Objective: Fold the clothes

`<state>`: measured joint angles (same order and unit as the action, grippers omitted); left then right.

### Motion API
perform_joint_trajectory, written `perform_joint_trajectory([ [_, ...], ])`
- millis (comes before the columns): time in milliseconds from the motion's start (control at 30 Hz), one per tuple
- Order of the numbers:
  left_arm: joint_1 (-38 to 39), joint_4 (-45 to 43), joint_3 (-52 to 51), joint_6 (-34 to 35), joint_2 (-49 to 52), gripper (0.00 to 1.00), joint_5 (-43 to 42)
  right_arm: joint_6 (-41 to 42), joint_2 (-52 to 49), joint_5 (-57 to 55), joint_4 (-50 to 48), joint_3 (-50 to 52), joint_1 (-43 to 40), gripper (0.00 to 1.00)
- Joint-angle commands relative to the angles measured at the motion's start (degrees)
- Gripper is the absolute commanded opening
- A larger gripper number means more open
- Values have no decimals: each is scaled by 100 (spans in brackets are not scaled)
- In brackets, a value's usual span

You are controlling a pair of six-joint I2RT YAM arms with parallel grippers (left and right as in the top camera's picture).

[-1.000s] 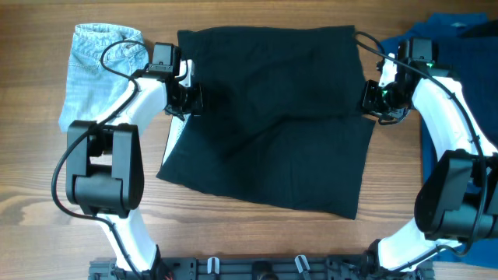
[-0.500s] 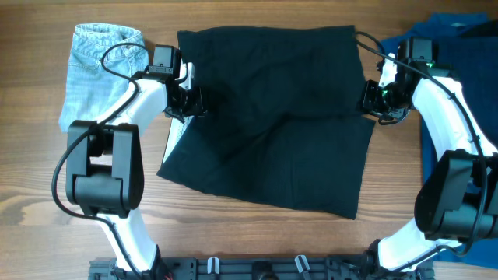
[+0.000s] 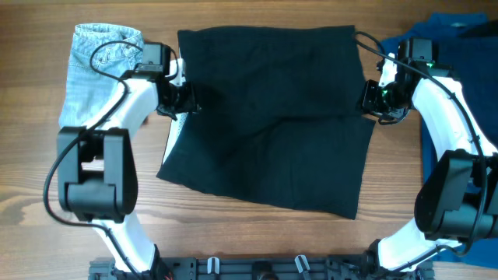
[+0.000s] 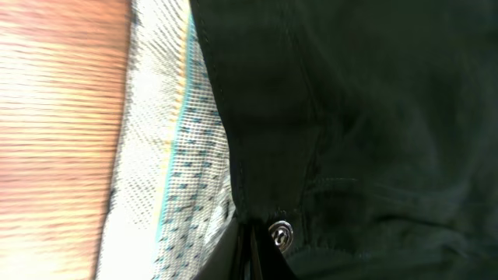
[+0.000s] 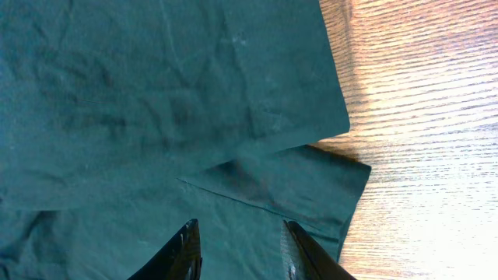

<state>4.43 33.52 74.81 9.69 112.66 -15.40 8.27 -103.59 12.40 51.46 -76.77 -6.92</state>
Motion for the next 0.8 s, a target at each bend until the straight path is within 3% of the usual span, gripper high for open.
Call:
perform_joint_trajectory([
  [0,-157,13,-55,-31,-448,4,-109,-76,70,-35,-24,-35,-2,34],
  [467,-542,50,-68,-28,-398,4,-116,-76,70,-33,-24,-35,-2,34],
  [633,-415,-129,-68,-31,-146,33,-321,-76,70,-33,-17,-35,-2,34],
  [767,-422,-258,-68,-28,92,39,-326,-79,70,-33,0,-35,-2,34],
])
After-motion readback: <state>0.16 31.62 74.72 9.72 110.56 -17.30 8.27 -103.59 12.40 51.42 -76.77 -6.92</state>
